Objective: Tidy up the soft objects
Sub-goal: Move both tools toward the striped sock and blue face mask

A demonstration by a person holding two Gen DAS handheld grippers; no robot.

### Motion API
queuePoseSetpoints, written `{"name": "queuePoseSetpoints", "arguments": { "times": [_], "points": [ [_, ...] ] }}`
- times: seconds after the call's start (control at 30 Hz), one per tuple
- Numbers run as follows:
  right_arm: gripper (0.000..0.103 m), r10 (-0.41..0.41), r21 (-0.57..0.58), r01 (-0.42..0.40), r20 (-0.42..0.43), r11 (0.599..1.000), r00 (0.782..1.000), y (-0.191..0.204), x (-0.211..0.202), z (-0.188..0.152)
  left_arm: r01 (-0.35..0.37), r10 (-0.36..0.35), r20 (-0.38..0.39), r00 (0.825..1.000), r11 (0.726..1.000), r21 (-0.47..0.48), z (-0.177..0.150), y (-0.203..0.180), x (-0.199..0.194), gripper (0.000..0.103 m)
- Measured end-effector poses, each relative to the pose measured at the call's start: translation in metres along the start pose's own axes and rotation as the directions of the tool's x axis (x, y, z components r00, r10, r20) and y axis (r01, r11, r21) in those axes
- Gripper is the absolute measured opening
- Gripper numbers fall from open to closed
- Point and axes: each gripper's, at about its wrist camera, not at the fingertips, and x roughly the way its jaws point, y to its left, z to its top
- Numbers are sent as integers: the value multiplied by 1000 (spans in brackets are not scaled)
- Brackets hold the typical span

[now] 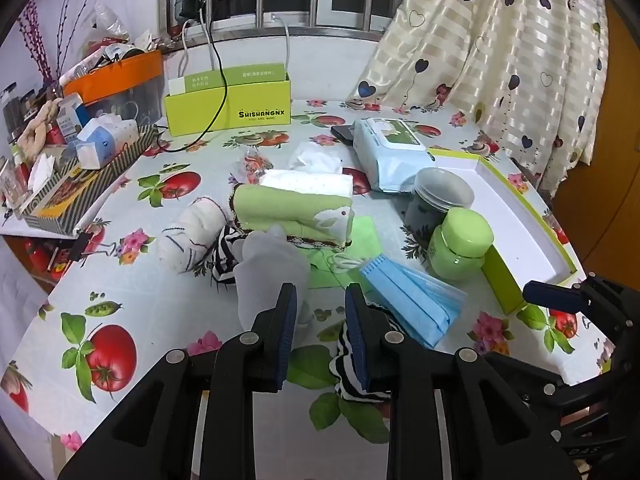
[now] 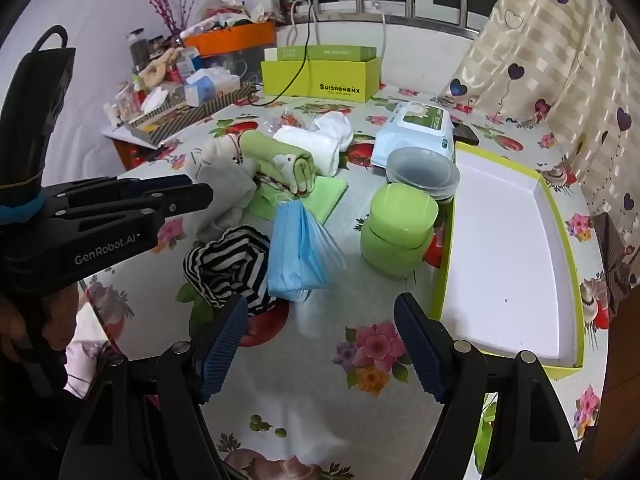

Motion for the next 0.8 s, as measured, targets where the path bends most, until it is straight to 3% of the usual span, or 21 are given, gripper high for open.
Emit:
{"name": "queuePoseSetpoints", "arguments": {
  "times": [0.8],
  "points": [
    [76, 5, -8, -5, 10, 1000, 1000, 3, -2, 8, 13, -13, -23, 1000, 1000, -2, -6, 2, 0, 26]
  ]
}}
